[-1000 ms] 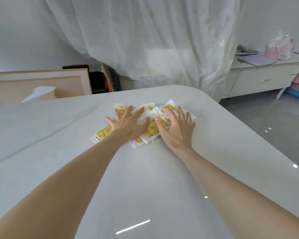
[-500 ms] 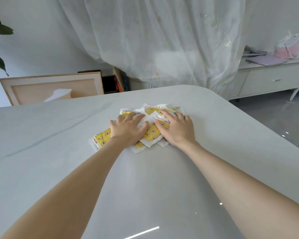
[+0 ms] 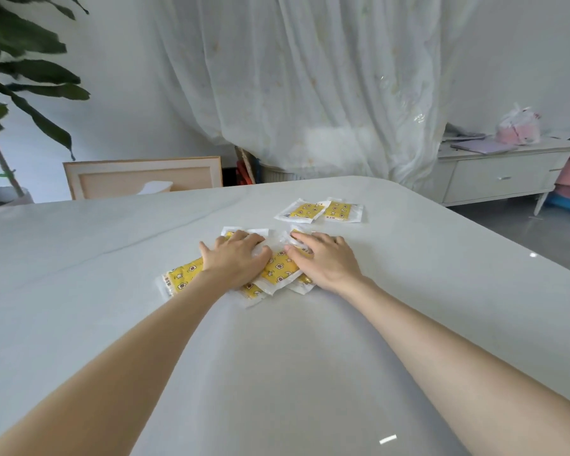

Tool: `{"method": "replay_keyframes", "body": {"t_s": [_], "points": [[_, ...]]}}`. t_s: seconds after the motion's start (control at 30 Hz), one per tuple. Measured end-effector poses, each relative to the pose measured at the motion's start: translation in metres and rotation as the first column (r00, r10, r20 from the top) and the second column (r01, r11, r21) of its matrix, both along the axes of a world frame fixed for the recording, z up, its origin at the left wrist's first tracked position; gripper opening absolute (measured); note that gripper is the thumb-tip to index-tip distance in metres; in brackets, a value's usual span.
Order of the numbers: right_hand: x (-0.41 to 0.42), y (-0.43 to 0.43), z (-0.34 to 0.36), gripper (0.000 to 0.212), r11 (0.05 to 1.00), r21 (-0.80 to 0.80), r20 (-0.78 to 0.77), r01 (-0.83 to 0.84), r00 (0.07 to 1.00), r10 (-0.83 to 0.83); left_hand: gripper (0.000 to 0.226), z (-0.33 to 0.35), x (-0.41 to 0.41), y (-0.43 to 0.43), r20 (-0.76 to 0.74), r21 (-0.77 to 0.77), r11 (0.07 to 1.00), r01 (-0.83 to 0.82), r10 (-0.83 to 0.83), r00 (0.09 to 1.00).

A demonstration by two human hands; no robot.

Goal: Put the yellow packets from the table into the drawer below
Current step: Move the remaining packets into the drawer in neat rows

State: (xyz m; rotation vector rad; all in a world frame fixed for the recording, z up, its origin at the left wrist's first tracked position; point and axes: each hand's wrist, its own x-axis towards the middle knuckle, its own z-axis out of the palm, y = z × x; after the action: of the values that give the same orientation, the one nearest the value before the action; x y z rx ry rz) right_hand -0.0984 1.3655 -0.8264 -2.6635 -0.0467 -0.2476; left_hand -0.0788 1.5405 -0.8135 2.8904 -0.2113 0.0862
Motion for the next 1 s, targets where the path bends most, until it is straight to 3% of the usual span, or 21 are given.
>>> {"method": "replay_keyframes", "body": {"t_s": [0.1,0.2,0.3,0.4,0.6,0.8,1.0], "points": [[-0.030,0.005,0.006,0.051,0.979,0.204,0.025,-0.026,0.999,0.021,0.036,0.009,-0.024,0.015,0.023,-0.093,0.994,-0.061,0.063,0.998],[-0.043,0.001,0.016,0.040,0.911,0.410,0.104,0.034,0.991,-0.084,0.030,0.019,-0.033,0.025,0.115,-0.135,0.989,-0.059,0.075,0.991],[-0.042,-0.009,0.023,0.035,0.944,0.319,0.166,0.086,0.975,-0.146,0.032,0.033,-0.032,0.019,0.171,-0.178,0.984,0.031,0.000,0.985],[-0.032,-0.029,0.018,0.040,0.975,0.161,0.124,0.151,0.977,-0.172,0.033,0.037,-0.021,-0.007,0.169,-0.147,0.976,0.159,-0.134,0.976],[0.008,-0.057,-0.004,0.043,0.954,-0.166,0.037,0.251,0.968,-0.249,0.041,0.018,0.028,-0.059,-0.099,0.124,0.958,0.257,-0.246,0.964],[0.064,-0.071,-0.004,0.054,0.932,-0.237,-0.107,0.273,0.947,-0.304,0.049,0.000,0.076,-0.082,-0.133,0.091,0.965,0.247,-0.234,0.963],[0.078,-0.073,-0.009,0.052,0.926,-0.289,-0.030,0.244,0.964,-0.264,0.048,-0.009,0.094,-0.085,-0.005,0.038,0.966,0.254,-0.254,0.967]]}}
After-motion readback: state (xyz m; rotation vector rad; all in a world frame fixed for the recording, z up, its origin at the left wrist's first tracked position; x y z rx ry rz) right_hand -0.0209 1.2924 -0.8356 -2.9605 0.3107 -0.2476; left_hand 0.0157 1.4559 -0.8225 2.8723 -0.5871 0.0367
